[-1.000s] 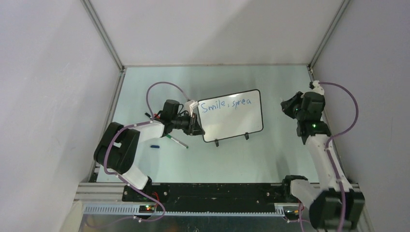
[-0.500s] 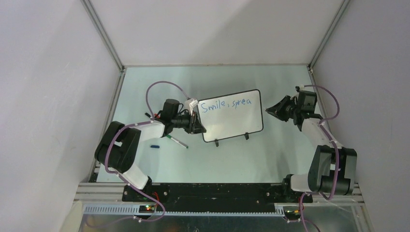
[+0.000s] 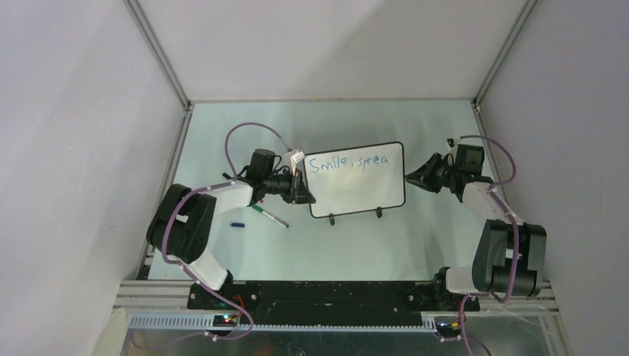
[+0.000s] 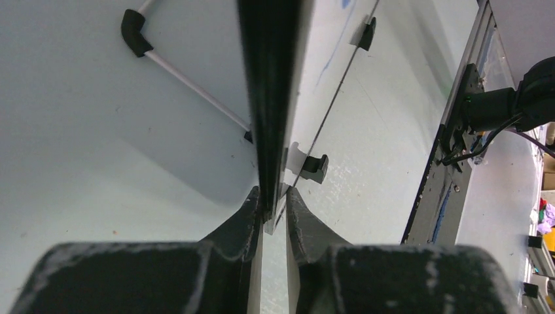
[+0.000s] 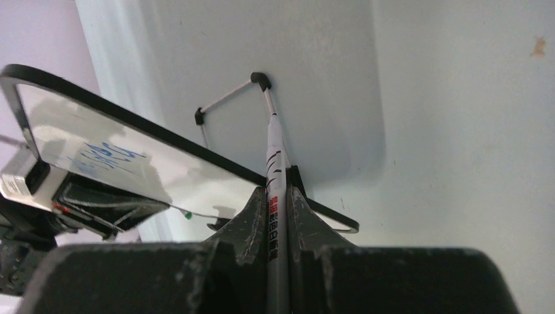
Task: Write a sentence on the whiteboard
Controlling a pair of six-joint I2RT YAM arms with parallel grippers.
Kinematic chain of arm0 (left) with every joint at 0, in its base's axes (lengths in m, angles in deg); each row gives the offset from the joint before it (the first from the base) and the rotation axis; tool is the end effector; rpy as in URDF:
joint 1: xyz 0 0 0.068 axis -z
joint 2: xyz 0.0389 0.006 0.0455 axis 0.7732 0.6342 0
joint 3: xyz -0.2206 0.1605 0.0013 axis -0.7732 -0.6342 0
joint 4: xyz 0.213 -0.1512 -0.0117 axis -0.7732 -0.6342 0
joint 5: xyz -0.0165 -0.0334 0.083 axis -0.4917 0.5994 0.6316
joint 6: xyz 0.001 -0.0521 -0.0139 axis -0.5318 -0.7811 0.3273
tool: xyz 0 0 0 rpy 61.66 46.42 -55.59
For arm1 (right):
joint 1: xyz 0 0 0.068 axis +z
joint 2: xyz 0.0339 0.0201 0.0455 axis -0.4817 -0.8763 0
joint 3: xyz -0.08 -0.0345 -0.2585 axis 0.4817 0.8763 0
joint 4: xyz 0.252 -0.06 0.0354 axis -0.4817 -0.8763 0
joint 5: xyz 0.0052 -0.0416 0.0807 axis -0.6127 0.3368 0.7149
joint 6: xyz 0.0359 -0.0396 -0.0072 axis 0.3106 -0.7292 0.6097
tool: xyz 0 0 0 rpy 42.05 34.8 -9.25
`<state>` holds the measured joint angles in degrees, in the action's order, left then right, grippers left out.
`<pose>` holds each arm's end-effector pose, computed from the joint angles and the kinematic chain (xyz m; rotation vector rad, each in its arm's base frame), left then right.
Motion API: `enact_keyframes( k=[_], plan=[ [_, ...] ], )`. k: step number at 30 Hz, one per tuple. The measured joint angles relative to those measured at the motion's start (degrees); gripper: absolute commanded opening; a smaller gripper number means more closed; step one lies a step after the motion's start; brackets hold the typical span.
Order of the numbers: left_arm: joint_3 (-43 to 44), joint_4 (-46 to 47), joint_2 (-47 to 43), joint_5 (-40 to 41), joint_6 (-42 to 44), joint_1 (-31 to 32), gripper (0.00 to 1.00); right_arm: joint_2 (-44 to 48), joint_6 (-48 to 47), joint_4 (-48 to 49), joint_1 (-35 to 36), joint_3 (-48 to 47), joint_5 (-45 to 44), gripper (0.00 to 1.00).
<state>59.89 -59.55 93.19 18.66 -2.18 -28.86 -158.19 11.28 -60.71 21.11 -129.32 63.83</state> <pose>0.2816 -0.1403 0.1629 0.6593 2.2202 -1.2161 0.2824 -0.0177 0.2104 0.4647 2.3109 0.8968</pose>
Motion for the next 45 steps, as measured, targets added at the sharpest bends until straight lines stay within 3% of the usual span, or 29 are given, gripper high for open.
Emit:
enact_keyframes(
  k=[14, 34, 45],
  plan=[
    [0.3, -1.7, 0.2, -1.4, 3.7, -0.5, 0.05, 16.5, -3.0, -7.0, 1.5, 5.7, -3.1, 0.0],
    [1.4, -5.4, -0.5, -1.3, 4.3, -0.8, 0.05, 4.6, -0.7, 1.2, 3.5, 9.9, -7.5, 0.0],
    [4.4, -11.1, 0.4, -1.0, 6.3, -0.8, 0.07, 8.6, -0.7, -0.3, 8.5, 11.9, -15.5, 0.0]
  ],
)
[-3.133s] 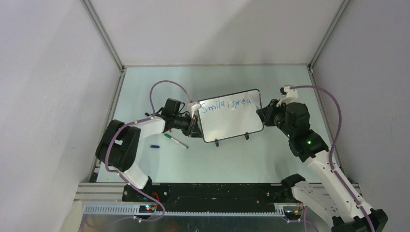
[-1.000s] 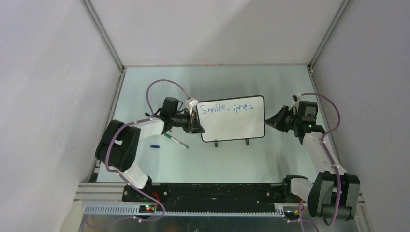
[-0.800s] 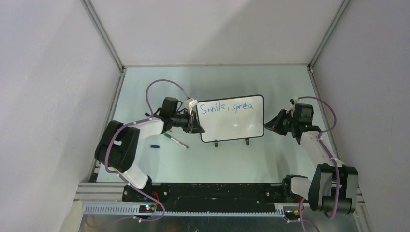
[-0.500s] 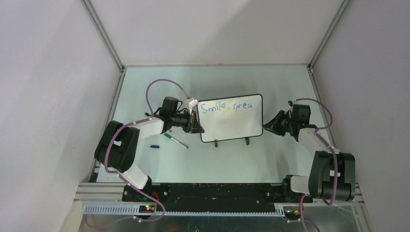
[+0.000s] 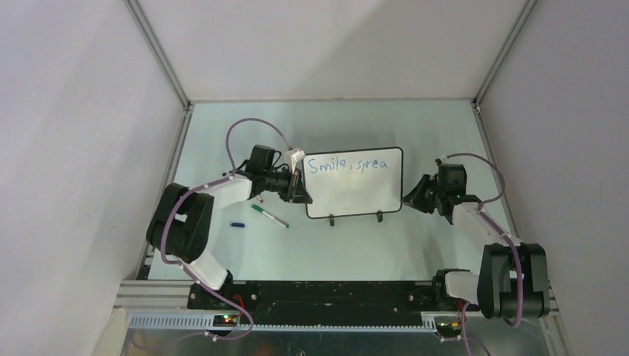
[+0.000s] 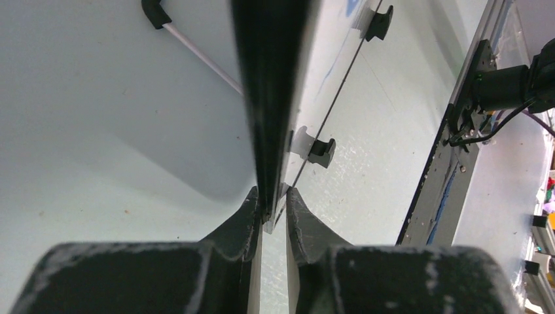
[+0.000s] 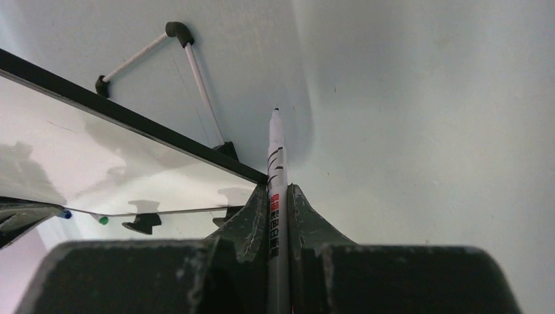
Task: Write a sentence on the whiteboard
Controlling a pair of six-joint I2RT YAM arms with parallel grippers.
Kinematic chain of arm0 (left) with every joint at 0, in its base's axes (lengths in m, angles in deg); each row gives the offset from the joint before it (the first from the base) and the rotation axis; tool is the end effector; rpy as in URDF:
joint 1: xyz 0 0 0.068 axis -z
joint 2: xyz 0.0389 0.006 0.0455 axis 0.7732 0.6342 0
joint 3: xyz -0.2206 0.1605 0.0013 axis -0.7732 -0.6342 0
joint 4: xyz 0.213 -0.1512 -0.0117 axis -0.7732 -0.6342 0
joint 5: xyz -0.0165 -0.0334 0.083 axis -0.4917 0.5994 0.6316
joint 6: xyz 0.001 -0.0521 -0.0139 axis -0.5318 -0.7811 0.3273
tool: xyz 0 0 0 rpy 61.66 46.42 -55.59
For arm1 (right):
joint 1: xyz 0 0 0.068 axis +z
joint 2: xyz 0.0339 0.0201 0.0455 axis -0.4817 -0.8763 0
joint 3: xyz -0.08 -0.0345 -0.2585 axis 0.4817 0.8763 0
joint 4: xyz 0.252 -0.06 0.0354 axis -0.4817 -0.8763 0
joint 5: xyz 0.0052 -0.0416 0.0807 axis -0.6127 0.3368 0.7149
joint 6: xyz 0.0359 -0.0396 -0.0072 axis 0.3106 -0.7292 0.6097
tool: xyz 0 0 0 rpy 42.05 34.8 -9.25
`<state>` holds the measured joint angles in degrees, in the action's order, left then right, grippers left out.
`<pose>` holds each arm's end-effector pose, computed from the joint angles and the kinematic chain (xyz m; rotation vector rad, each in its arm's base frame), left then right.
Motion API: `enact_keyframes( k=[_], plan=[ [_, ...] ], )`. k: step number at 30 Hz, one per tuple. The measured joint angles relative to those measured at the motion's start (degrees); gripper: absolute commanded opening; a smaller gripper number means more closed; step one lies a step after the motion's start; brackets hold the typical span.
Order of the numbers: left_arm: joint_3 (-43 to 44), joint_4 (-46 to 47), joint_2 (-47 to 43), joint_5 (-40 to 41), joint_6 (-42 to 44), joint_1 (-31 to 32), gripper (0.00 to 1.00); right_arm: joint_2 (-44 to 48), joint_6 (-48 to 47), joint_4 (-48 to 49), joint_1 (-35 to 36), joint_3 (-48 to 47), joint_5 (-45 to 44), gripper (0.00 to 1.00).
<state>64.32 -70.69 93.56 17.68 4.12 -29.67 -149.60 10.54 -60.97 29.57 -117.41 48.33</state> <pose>0.2859 -0.1376 0.1694 0.7300 2.2766 -1.2002 0.2363 0.0149 0.1794 0.4467 2.4196 0.6343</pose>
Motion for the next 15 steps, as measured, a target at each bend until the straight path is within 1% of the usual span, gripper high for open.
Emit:
enact_keyframes(
  k=[4, 9, 13, 15],
  plan=[
    [0.9, -2.0, 0.0, 0.2, 1.5, 0.0, 0.08, 4.4, 0.3, -3.0, 2.3, 1.3, -3.2, 0.0],
    [1.1, -3.3, 0.0, 0.2, 2.8, -0.2, 0.19, 10.3, 1.3, -7.2, 5.9, 2.5, -7.7, 0.0],
    [1.1, -4.2, 0.0, 0.5, 3.0, -0.1, 0.22, 12.4, 1.7, -9.7, 5.6, 2.6, -7.7, 0.0],
    [1.1, -4.2, 0.0, 0.7, 3.0, 0.2, 0.23, 12.5, 2.3, -10.6, 3.9, 2.6, -6.3, 0.0]
  ],
)
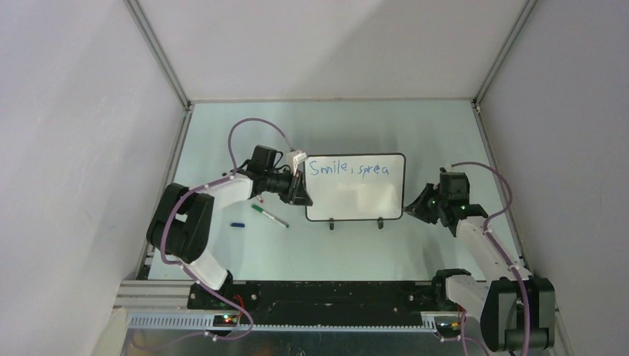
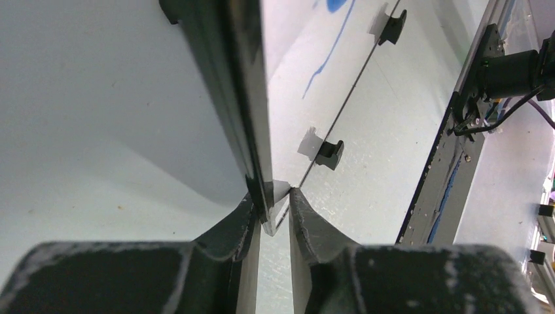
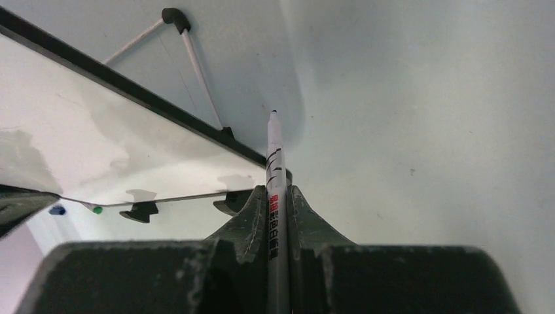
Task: Write a sentence on the whiteboard
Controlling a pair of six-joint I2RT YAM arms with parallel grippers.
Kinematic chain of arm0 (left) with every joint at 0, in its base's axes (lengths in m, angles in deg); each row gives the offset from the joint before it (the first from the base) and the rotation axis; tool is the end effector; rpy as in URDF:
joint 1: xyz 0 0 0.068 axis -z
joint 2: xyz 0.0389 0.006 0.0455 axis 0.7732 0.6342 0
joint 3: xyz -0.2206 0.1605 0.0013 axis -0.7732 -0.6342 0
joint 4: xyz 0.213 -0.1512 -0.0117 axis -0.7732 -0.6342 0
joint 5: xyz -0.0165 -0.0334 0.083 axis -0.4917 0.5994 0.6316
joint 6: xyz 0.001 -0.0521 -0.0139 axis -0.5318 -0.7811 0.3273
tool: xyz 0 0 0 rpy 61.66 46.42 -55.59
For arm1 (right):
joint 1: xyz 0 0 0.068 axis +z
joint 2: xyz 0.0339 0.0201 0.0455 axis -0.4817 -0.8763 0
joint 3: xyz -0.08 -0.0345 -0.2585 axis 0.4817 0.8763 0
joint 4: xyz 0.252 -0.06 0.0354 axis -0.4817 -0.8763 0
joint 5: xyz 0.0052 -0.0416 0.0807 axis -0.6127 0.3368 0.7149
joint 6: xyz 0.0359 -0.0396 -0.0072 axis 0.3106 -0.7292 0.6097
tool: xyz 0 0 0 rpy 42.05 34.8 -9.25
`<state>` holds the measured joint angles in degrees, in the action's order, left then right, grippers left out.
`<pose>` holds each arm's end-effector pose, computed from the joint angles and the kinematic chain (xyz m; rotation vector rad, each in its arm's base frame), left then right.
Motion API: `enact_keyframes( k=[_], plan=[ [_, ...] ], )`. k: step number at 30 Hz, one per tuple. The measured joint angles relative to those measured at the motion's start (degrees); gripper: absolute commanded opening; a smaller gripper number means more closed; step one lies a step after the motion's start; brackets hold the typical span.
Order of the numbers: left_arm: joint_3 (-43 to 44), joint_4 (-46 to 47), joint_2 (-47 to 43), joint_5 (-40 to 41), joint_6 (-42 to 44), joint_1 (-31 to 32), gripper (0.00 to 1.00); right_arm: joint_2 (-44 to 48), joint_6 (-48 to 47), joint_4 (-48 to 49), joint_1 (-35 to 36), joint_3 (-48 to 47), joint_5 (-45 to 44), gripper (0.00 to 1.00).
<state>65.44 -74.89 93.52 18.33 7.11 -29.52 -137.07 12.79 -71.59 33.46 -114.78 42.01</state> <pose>0.2843 -0.1376 0.1702 0.7697 2.3023 -1.1754 0.1970 0.0240 0.1945 0.4693 2.4384 0.5443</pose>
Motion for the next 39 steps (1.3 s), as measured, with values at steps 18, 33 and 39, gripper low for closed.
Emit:
enact_keyframes(
  k=[18, 33, 39],
  plan=[
    [-1.5, 4.6, 0.0, -1.2, -2.0, 1.2, 0.01, 5.7, -1.2, -4.0, 0.6, -15.1, -7.8, 0.0],
    [-1.5, 4.3, 0.0, -1.0, -2.0, 1.2, 0.0, -3.7, -8.7, -8.7, 14.3, -23.6, -16.0, 0.0],
    [-1.4, 4.3, 0.3, -1.1, -2.0, 1.2, 0.0, -3.7, -9.6, -10.0, 14.4, -23.9, -17.5, 0.0]
  ],
)
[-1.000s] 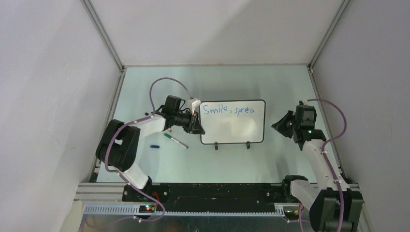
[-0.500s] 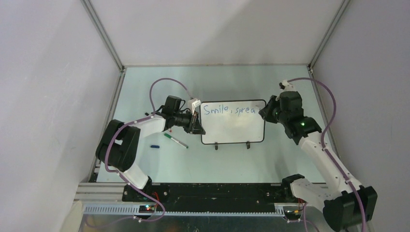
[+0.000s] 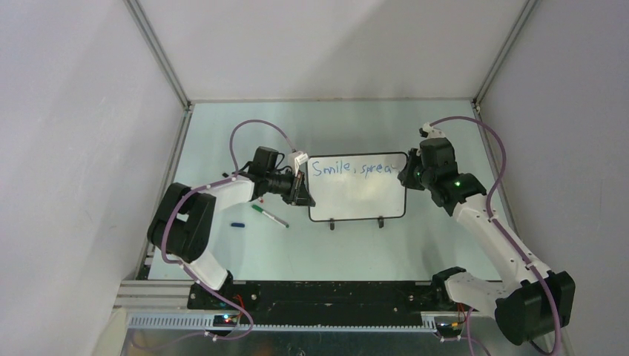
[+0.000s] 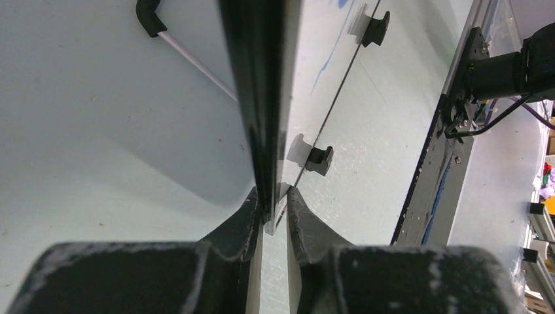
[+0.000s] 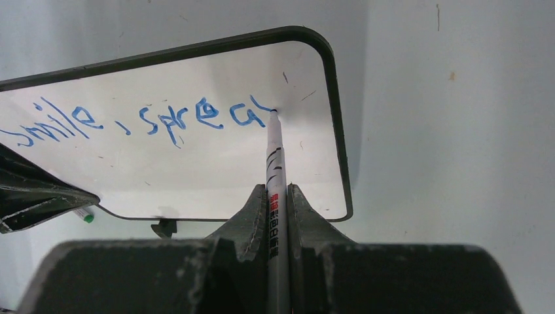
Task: Write a sentence on the whiteboard
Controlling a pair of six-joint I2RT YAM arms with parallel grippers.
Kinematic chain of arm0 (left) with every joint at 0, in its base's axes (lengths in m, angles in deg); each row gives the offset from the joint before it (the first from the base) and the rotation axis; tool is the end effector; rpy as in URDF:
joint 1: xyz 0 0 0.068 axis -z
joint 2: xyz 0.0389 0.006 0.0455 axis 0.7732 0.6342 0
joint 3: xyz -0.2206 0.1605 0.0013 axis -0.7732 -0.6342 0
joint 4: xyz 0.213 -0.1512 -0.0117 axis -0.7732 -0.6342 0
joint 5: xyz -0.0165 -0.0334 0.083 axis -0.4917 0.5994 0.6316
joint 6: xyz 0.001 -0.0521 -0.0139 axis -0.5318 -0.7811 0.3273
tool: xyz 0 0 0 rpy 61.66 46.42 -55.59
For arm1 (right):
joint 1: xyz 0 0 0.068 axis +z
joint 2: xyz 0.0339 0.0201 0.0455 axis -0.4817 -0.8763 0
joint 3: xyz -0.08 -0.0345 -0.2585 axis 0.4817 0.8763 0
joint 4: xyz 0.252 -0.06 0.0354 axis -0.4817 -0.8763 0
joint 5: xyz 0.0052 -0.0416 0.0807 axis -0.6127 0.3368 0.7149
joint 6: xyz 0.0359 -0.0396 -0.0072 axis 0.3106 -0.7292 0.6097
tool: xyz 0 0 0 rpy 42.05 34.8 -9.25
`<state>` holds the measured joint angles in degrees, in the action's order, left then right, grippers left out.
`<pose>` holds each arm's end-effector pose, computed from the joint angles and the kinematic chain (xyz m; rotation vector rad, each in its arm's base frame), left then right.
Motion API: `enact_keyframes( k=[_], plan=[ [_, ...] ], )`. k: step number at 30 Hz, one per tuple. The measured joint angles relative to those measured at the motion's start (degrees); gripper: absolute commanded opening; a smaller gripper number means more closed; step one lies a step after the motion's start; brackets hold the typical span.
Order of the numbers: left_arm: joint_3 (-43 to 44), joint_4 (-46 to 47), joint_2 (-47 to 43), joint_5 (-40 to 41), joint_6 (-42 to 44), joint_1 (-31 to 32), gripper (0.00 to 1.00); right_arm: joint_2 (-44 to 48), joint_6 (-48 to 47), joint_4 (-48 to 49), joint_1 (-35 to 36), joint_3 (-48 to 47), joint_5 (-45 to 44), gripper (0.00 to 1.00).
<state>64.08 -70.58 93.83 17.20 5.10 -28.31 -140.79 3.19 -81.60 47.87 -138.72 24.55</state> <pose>0.2819 -0.1443 0.1671 0.7786 2.2669 -1.2148 0.2218 0.0736 0.3046 0.0937 2.2679 0.2849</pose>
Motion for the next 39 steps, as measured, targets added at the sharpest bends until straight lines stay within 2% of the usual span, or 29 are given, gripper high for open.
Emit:
enact_keyframes(
  k=[21, 39],
  plan=[
    [0.1, 0.0, 0.1, 0.0, 0.0, 0.0, 0.0, 2.7, -0.8, -0.4, 0.1, -0.3, 0.0, 0.0],
    [0.1, 0.0, 0.1, -0.1, 0.0, 0.0, 0.0, -0.9, -0.8, -0.3, -0.1, -1.3, -0.9, 0.0]
  ],
)
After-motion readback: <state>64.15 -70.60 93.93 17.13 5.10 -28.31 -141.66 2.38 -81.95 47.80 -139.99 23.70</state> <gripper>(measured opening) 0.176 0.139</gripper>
